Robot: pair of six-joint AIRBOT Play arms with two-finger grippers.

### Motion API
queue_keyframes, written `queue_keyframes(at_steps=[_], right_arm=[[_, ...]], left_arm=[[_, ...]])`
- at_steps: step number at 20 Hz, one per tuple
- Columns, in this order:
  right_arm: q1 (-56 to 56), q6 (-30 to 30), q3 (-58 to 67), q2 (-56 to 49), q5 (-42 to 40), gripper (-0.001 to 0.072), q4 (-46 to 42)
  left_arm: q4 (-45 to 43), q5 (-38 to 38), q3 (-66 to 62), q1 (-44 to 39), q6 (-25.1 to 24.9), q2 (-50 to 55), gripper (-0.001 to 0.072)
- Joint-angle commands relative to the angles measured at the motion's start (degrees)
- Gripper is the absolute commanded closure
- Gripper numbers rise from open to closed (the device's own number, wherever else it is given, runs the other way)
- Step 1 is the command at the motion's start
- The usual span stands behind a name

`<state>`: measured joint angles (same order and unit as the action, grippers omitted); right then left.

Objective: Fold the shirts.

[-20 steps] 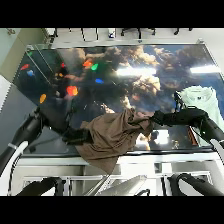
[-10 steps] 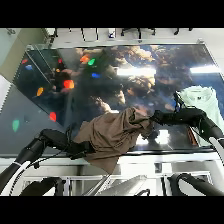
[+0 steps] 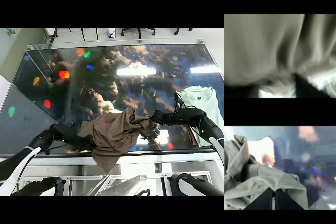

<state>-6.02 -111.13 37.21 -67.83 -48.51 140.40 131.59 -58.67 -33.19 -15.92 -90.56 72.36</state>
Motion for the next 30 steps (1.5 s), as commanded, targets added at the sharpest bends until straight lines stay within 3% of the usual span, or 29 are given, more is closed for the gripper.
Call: queue_keyframes(at_steps=[1,3,9,10,11,12,13,19,23,24,26,28,30], right_arm=[[-0.02,0.04,0.04,-0.04,-0.04,0.0691,0.02],[-0.02,0.02,0.04,-0.02,-0.09,0.0691,-0.02],[-0.35,-0.17,0.04,-0.02,-1.03,0.0686,-0.26],[-0.70,-0.15,0.04,-0.02,-1.16,0.0643,-0.26],[-0.98,-0.15,0.04,-0.02,-1.22,0.0481,-0.26],[-1.31,-0.17,0.04,-0.02,-1.81,0.0274,-0.26],[-1.40,-0.42,0.04,-0.02,-2.69,0.0231,-0.33],[-1.14,-1.60,-2.08,-0.31,-8.17,0.0232,-3.76],[2.08,-1.64,-6.36,-1.86,-6.99,0.0235,-3.69],[2.64,-1.66,-6.34,-2.43,-6.16,0.0282,-3.13],[2.67,-2.89,-6.25,-3.26,-3.89,0.0698,0.94],[2.64,-2.97,-5.20,-3.10,-3.37,0.0692,1.92],[1.53,-2.95,-1.62,-1.81,-7.96,0.0693,1.75]], left_arm=[[0.07,3.85,-7.43,-3.91,-0.09,5.42,0.0563],[-0.24,3.89,-11.47,-5.79,-1.22,8.59,0.0692],[-8.85,-3.74,-22.60,-3.96,-0.66,6.27,0.0692],[-11.58,-5.33,-23.67,-2.36,0.48,4.50,0.0692],[-12.59,-6.05,-23.85,-0.66,0.74,2.73,0.0693],[-12.50,-6.78,-23.76,1.14,0.70,1.14,0.0693],[-12.50,-7.30,-23.28,2.58,0.66,-0.04,0.0692],[-12.48,-5.64,-15.80,5.25,-0.94,-2.10,0.0693],[-12.41,-3.80,-13.25,5.22,-0.94,-2.10,0.0693],[-12.41,-3.80,-13.16,5.20,-0.94,-2.10,0.0693],[-11.34,-3.82,-13.22,5.20,-0.96,-2.12,0.0693],[-10.67,-3.91,-13.40,5.14,-0.98,-2.34,0.0692],[-7.19,-4.00,-14.38,5.79,-2.93,-4.98,0.0693]])
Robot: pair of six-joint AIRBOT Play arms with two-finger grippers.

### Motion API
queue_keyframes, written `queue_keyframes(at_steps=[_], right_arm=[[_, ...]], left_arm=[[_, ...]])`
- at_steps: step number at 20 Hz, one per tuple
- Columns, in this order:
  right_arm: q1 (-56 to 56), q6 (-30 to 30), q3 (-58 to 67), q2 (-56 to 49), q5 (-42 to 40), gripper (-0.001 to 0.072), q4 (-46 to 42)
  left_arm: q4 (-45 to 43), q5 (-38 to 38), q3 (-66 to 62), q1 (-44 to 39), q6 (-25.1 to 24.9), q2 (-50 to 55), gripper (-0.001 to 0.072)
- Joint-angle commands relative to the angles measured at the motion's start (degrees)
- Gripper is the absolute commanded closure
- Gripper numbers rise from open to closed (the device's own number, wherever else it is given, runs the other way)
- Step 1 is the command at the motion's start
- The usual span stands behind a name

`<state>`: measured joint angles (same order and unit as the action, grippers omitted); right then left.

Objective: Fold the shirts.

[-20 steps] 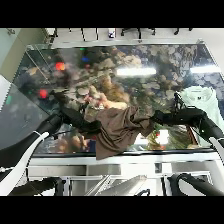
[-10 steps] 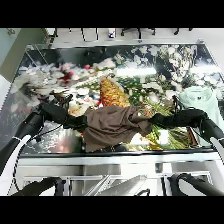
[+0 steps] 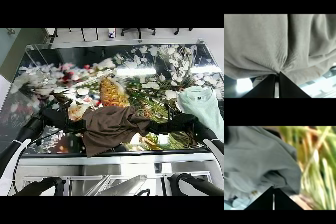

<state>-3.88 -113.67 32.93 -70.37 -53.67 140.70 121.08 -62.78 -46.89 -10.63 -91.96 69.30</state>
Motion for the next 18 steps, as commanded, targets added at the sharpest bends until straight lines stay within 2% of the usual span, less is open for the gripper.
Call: queue_keyframes(at_steps=[1,4,6,9,14,18], right_arm=[[-1.92,-0.37,5.51,2.27,-6.08,0.0693,1.42],[-8.63,3.58,18.64,11.41,-14.49,0.0693,1.68],[-13.07,6.47,30.10,19.17,-15.26,0.0693,2.10],[-18.47,7.69,49.00,27.98,-13.38,0.0693,2.01],[-24.02,8.09,70.31,32.06,-8.70,0.0693,1.22],[-24.35,8.83,74.53,30.64,-6.54,0.0693,-1.01]], left_arm=[[4.59,-0.57,-2.75,1.38,-1.97,-4.31,0.0693],[5.20,-4.42,-13.77,6.45,-2.03,-12.81,0.0693],[5.16,-4.50,-23.47,10.91,-2.03,-18.73,0.0693],[4.96,-1.55,-38.69,17.73,-2.03,-25.92,0.0692],[4.22,1.01,-53.86,28.65,-2.14,-32.65,0.0693],[1.55,-6.16,-56.63,35.91,-2.14,-31.69,0.0692]])
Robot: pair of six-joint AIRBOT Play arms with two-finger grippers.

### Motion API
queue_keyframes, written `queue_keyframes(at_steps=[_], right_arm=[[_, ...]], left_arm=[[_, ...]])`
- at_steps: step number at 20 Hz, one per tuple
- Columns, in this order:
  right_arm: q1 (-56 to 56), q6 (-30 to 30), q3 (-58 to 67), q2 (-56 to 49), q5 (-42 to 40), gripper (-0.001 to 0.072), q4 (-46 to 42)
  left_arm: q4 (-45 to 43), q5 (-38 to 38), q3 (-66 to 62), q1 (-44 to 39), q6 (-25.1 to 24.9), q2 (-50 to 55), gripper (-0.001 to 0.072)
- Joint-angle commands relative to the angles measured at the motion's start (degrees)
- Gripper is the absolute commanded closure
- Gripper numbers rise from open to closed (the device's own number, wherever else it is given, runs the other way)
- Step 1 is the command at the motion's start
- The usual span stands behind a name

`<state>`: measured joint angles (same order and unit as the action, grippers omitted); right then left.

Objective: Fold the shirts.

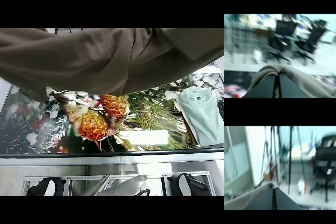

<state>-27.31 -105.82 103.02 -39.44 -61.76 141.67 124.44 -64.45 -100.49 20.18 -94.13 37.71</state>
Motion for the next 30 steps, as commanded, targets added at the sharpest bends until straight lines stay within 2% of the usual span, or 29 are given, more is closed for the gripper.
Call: queue_keyframes(at_steps=[1,4,7,9,13,16,19,20,21,22,23,27,30], right_arm=[[-0.92,1.79,4.37,-1.68,-0.57,0.0693,-2.14],[-0.63,2.62,3.26,-8.48,-8.55,0.0693,-1.66],[2.73,2.38,-5.16,-15.39,-12.39,0.0693,-1.16],[7.78,0.33,-15.32,-19.67,-10.71,0.0693,-2.03],[16.44,-0.90,-35.39,-31.63,0.44,0.0693,-5.35],[19.82,-2.40,-38.97,-43.30,2.10,0.0693,-4.72],[20.83,-3.06,-38.80,-48.78,2.27,0.0692,-1.46],[20.63,-3.02,-38.77,-48.89,2.21,0.0683,-1.49],[20.04,-3.04,-38.36,-48.54,1.33,0.0647,-1.51],[19.10,-3.06,-37.42,-48.02,-0.79,0.0505,-1.49],[17.81,-3.04,-36.15,-47.28,-4.00,0.0387,-1.46],[13.25,-2.80,-33.79,-41.38,-20.13,0.0387,-1.25],[16.33,-2.14,-42.36,-34.27,-20.17,0.0386,-1.22]], left_arm=[[-1.29,-8.20,-2.03,6.12,0.04,1.18,0.0693],[3.87,-16.39,6.88,5.44,0.04,6.23,0.0692],[4.68,-18.01,20.37,-2.32,-0.50,12.94,0.0692],[2.99,-15.89,30.51,-8.76,-1.05,18.60,0.0692],[1.29,-4.11,44.83,-17.44,-1.05,31.98,0.0692],[1.29,1.18,44.87,-18.80,-1.05,41.22,0.0692],[1.29,0.02,39.47,-18.21,-1.01,47.67,0.0676],[1.31,-1.68,37.00,-17.64,-1.01,49.53,0.0412],[1.27,-3.65,34.47,-17.05,-0.96,50.99,0.0069],[1.29,-6.10,31.95,-16.15,-0.87,52.11,-0.0001],[1.25,-9.16,29.16,-14.93,-0.90,52.92,-0.0001],[1.14,-22.16,20.35,-10.03,-0.94,52.89,-0.0001],[1.01,-25.64,22.10,-8.63,-1.01,49.42,-0.0001]])
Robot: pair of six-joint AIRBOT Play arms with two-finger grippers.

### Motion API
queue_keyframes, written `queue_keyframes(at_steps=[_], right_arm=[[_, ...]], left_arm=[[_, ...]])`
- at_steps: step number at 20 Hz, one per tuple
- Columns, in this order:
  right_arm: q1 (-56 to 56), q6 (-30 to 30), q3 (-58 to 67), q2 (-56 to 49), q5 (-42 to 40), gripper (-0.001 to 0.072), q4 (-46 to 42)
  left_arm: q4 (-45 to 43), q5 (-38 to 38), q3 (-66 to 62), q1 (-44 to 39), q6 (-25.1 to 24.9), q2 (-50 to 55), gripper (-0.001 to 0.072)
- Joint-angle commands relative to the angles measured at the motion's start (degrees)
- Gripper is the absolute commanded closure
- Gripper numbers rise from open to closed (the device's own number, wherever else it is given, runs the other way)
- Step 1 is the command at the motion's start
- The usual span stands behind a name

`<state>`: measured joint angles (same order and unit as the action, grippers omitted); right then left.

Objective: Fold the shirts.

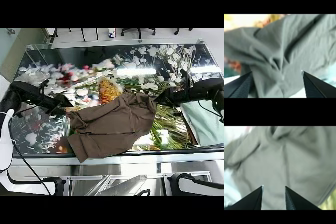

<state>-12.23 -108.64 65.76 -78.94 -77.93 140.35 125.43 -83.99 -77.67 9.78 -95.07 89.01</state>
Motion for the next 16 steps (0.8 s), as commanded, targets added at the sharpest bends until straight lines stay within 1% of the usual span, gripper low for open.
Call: queue_keyframes(at_steps=[1,2,3,5,7,8,11,14,15,16], right_arm=[[3.87,0.72,-10.16,7.87,-1.97,0.0386,0.46],[7.43,1.33,-16.55,10.91,0.96,0.0330,0.94],[11.85,2.56,-23.23,13.77,4.87,0.0190,1.75],[21.03,6.62,-33.90,17.59,13.38,0.0183,2.45],[30.14,12.22,-40.70,18.64,22.36,0.0183,2.47],[33.73,13.66,-42.07,18.49,25.31,0.0184,2.49],[42.38,16.46,-42.32,17.55,31.52,0.0188,3.34],[47.04,18.69,-42.32,17.46,33.97,0.0194,3.45],[48.15,19.04,-42.32,17.46,34.84,0.0194,3.50],[49.07,19.39,-42.32,17.46,36.02,0.0194,3.52]], left_arm=[[-0.39,-5.64,1.95,1.79,-0.31,-3.74,-0.0001],[-2.51,-5.14,4.87,1.44,-0.50,-5.53,-0.0001],[-5.11,-4.48,7.93,0.98,-0.52,-7.13,-0.0001],[-8.92,-2.71,14.51,-0.48,-0.52,-9.66,-0.0001],[-8.28,1.11,20.06,-2.36,-0.94,-10.95,-0.0001],[-8.31,3.56,21.92,-3.65,-0.94,-11.08,-0.0001],[-8.33,10.47,23.47,-8.04,-0.94,-9.40,-0.0001],[-8.44,11.96,19.54,-10.40,-0.94,-5.79,0.0001],[-8.48,11.80,18.12,-10.88,-0.94,-4.70,0.0072],[-8.59,11.80,16.94,-11.37,-0.94,-3.78,0.0284]])
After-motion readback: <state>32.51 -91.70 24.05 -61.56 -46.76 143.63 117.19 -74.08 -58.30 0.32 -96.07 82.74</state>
